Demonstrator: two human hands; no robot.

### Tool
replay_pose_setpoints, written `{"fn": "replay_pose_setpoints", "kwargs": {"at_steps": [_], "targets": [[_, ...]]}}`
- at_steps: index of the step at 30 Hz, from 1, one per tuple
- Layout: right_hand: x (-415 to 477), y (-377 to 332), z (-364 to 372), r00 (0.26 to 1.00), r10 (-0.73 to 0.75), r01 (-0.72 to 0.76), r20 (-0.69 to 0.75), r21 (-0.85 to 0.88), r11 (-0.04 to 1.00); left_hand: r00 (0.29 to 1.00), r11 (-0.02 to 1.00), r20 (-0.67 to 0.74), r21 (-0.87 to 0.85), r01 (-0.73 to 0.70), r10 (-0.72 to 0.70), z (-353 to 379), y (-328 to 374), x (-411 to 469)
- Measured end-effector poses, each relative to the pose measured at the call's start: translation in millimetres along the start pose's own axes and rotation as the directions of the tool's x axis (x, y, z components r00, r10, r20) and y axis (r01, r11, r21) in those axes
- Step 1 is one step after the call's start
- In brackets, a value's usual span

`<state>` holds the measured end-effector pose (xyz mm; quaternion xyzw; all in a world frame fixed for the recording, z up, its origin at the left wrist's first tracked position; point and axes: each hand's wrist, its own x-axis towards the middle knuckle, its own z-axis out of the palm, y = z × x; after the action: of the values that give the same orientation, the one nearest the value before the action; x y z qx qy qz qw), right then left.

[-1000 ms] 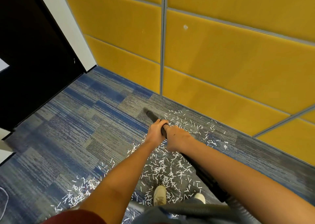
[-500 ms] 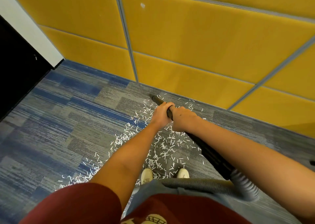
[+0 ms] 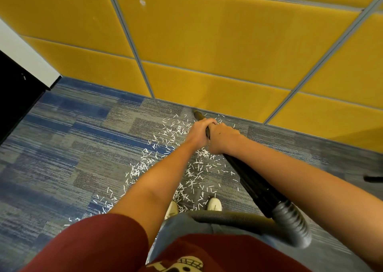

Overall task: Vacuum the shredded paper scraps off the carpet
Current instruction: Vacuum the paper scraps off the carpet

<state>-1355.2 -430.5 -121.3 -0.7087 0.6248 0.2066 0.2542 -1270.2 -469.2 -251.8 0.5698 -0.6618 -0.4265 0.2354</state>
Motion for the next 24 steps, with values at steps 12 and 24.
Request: {"fn": "replay_pose_setpoints", "kwargs": {"at_steps": [12,24], "targets": [[4,-6,0,0.995,-0.091,0.091,-0.031,-0.012,0.996,0.997,0.997,-0.073,0.082,0.011,-0.005,-11,-12,-4],[22,-29,-5,0.991,-0.131,0.132,-0.02,0.022,0.991,0.99,0.993,-0.121,0.089,0.081,-0.07,-36,-31,-3]]}}
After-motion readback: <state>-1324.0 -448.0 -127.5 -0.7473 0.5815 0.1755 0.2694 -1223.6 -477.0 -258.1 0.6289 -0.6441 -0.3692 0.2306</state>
